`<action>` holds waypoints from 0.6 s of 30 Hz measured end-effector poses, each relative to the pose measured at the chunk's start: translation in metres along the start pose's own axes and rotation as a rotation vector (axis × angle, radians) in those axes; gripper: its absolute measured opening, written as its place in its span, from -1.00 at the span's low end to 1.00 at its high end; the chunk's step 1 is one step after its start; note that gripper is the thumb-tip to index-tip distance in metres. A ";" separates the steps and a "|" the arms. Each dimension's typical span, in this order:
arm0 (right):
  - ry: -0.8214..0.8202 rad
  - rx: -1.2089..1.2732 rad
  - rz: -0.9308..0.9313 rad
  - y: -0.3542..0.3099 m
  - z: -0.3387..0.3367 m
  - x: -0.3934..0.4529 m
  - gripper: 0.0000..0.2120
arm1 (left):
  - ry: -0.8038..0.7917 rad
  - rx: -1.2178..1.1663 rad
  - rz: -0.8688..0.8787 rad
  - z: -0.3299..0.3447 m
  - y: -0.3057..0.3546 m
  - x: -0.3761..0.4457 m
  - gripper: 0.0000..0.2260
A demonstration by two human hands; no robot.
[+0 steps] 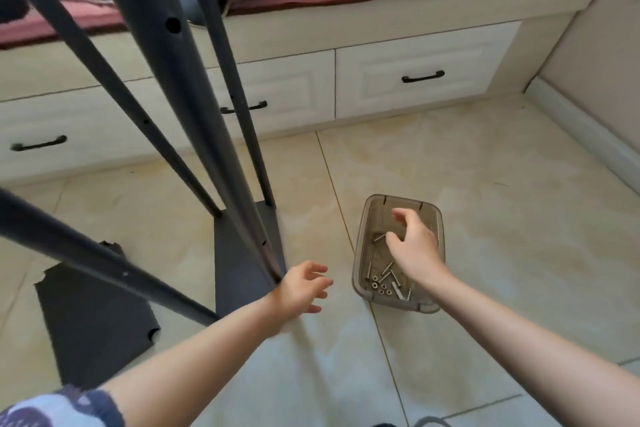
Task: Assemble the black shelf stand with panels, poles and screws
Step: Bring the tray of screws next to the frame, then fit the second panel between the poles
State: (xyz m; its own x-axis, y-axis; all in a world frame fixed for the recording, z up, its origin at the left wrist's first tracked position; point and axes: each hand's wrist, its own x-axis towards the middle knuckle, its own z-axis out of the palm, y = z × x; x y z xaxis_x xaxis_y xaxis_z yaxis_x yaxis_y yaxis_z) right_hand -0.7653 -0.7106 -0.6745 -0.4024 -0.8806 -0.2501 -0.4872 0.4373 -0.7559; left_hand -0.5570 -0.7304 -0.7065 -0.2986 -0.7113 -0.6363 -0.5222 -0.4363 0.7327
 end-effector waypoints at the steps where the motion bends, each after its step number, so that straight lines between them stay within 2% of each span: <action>1: -0.039 -0.003 -0.041 -0.010 0.002 -0.007 -0.58 | 0.006 0.009 -0.002 -0.004 -0.002 -0.009 -0.70; 7: -0.281 -0.020 -0.283 -0.075 0.014 -0.047 -0.70 | 0.093 0.011 -0.031 -0.036 -0.019 -0.079 -0.77; 11: -0.379 -0.013 -0.399 -0.110 0.017 -0.072 -0.68 | 0.185 0.049 -0.071 -0.072 -0.035 -0.128 -0.78; 15: -0.414 -0.029 -0.470 -0.141 0.016 -0.091 -0.62 | 0.404 -0.029 -0.090 -0.114 -0.035 -0.164 -0.74; 18: -0.395 -0.022 -0.482 -0.156 0.019 -0.100 -0.62 | 0.584 -0.118 -0.010 -0.142 -0.020 -0.183 -0.65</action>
State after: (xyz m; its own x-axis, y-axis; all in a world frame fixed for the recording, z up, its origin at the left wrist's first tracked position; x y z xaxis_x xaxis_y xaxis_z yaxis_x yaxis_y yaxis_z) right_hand -0.6346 -0.6946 -0.5430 0.1819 -0.9790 -0.0925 -0.5599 -0.0258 -0.8282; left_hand -0.3787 -0.6696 -0.5707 0.2127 -0.8776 -0.4297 -0.4201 -0.4792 0.7706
